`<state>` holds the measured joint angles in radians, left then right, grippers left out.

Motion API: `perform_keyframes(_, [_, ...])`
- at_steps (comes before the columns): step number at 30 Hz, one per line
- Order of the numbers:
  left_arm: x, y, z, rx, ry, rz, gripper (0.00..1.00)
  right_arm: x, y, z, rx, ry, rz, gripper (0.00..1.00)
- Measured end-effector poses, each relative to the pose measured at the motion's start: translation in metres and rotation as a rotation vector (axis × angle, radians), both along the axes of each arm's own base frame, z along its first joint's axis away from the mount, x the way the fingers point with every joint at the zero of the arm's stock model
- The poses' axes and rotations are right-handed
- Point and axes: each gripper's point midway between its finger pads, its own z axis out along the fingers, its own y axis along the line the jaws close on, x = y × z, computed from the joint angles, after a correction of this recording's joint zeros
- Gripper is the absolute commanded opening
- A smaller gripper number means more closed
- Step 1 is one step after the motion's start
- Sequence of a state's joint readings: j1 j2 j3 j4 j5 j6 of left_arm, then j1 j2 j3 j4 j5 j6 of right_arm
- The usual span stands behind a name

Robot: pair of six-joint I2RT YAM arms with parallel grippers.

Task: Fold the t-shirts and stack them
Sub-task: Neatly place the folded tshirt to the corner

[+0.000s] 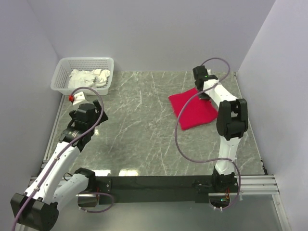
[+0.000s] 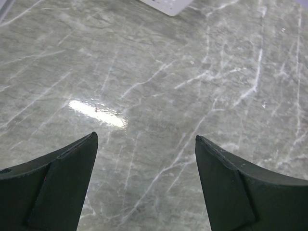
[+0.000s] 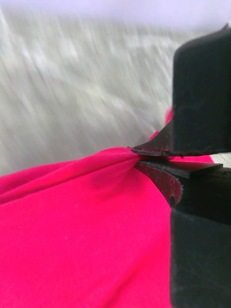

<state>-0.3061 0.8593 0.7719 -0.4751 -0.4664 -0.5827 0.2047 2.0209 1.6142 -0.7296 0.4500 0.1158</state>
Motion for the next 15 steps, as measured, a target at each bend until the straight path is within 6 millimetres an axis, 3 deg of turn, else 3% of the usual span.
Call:
perform_keyframes(3, [0.001, 0.008, -0.002, -0.001, 0.008, 0.028, 0.88, 0.028, -0.047, 0.018, -0.099, -0.069, -0.087, 0.0])
perform_keyframes(5, [0.002, 0.013, -0.003, -0.006, 0.012, 0.041, 0.88, 0.042, -0.07, 0.019, -0.135, -0.094, -0.133, 0.0])
perform_keyframes(11, [0.006, 0.015, -0.012, -0.014, 0.042, 0.045, 0.88, 0.061, -0.137, -0.005, -0.226, -0.096, -0.238, 0.0])
perform_keyframes(15, [0.009, 0.015, -0.021, -0.014, 0.076, 0.044, 0.88, 0.074, -0.174, -0.008, -0.291, -0.102, -0.258, 0.0])
